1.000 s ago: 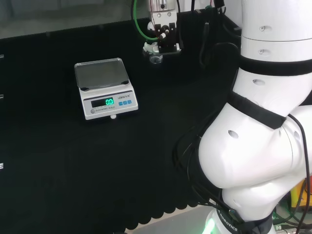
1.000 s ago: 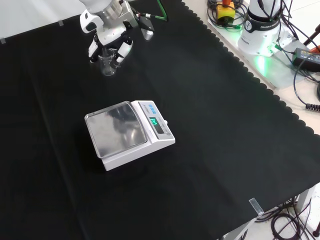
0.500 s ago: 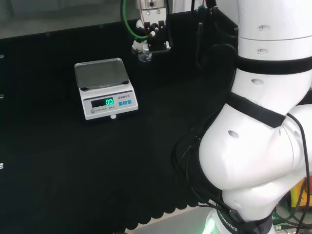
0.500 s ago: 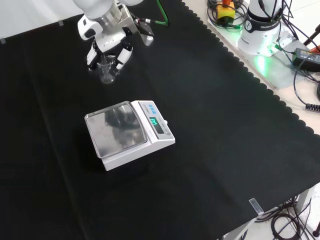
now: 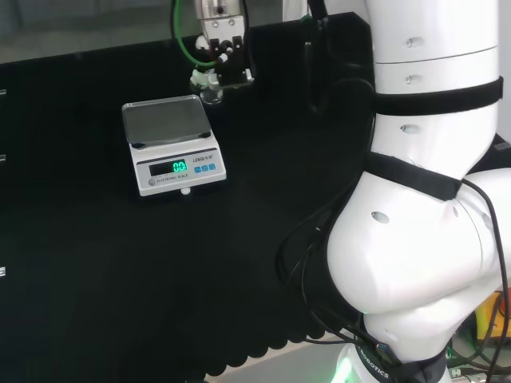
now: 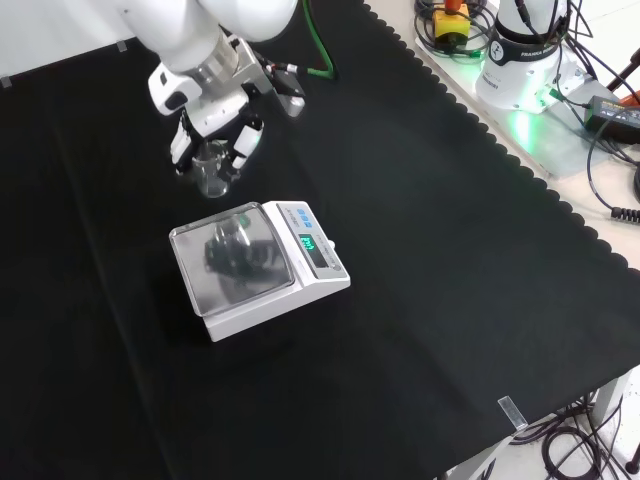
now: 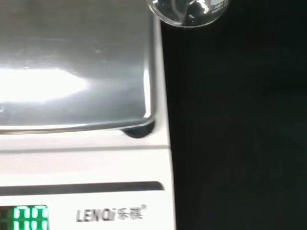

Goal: Put the beaker on the electronic balance.

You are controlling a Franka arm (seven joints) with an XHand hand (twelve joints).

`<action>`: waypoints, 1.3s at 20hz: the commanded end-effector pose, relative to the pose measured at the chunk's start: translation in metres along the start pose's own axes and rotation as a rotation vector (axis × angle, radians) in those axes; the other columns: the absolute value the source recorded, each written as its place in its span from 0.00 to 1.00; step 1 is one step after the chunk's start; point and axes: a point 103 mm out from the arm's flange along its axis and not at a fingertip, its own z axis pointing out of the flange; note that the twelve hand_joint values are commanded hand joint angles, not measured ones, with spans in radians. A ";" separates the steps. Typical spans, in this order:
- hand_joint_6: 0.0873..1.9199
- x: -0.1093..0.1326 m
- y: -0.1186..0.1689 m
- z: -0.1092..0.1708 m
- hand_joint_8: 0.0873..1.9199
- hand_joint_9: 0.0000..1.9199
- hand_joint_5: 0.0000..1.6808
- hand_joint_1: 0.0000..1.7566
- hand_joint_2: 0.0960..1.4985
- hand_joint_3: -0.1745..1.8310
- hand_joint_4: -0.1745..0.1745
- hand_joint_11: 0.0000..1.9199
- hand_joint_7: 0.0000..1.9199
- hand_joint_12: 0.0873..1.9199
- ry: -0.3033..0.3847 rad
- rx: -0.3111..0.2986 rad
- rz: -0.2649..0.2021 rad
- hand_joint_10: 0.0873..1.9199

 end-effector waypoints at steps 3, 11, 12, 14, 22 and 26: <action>0.43 0.045 0.014 0.012 0.56 0.57 0.23 0.63 0.82 0.00 0.00 0.68 0.42 0.47 -0.013 0.041 -0.072 0.38; 0.43 0.070 0.022 0.027 0.55 0.57 0.23 0.63 0.82 0.00 0.00 0.68 0.42 0.47 -0.013 0.063 -0.114 0.38; 0.43 0.072 0.023 0.029 0.55 0.57 0.23 0.63 0.82 0.00 0.00 0.68 0.42 0.47 -0.013 0.066 -0.117 0.38; 0.43 0.076 0.024 0.033 0.55 0.57 0.23 0.63 0.83 0.00 0.00 0.68 0.42 0.47 -0.018 0.074 -0.125 0.38; 0.42 0.085 0.025 0.047 0.55 0.56 0.22 0.63 0.83 0.00 0.00 0.66 0.41 0.47 -0.038 0.106 -0.151 0.38; 0.29 0.089 0.019 0.037 0.54 0.46 0.17 0.58 0.80 0.00 0.00 0.55 0.32 0.54 -0.081 0.112 -0.169 0.42</action>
